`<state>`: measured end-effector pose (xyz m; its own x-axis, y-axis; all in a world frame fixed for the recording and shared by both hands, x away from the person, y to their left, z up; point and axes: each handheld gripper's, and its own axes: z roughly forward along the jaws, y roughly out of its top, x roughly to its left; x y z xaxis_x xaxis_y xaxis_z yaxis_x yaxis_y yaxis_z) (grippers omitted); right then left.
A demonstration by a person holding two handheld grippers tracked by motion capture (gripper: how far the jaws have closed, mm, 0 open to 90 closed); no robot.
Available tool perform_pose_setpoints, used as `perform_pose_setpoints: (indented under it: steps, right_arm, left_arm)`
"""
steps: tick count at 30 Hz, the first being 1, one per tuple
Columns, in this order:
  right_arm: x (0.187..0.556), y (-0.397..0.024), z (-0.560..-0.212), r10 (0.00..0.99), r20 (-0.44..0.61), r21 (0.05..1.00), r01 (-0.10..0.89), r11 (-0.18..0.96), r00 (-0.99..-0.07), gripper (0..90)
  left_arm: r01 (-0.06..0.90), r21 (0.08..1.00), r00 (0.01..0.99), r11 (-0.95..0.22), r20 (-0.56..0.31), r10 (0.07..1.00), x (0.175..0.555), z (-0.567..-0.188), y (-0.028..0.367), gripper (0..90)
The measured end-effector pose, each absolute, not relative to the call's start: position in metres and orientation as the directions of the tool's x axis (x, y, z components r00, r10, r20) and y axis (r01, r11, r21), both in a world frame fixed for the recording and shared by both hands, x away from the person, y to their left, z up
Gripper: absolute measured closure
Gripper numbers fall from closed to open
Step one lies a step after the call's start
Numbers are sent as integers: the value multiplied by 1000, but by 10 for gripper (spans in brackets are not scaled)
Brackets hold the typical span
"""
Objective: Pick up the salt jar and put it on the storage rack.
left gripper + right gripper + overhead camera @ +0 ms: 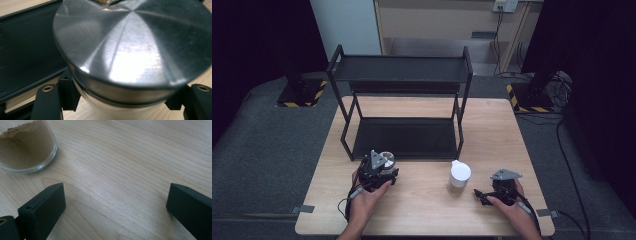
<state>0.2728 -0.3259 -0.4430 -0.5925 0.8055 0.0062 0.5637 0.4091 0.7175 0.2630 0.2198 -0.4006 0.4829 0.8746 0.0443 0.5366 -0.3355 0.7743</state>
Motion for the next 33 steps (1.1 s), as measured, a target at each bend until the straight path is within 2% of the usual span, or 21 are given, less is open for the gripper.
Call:
perform_pose_setpoints:
  steps: [33]
  right_arm:
    - [273,-326,-443,805,6,718,563,409,-593,29]
  left_arm:
    - [566,763,433,-312,46,900,274,-397,225,300]
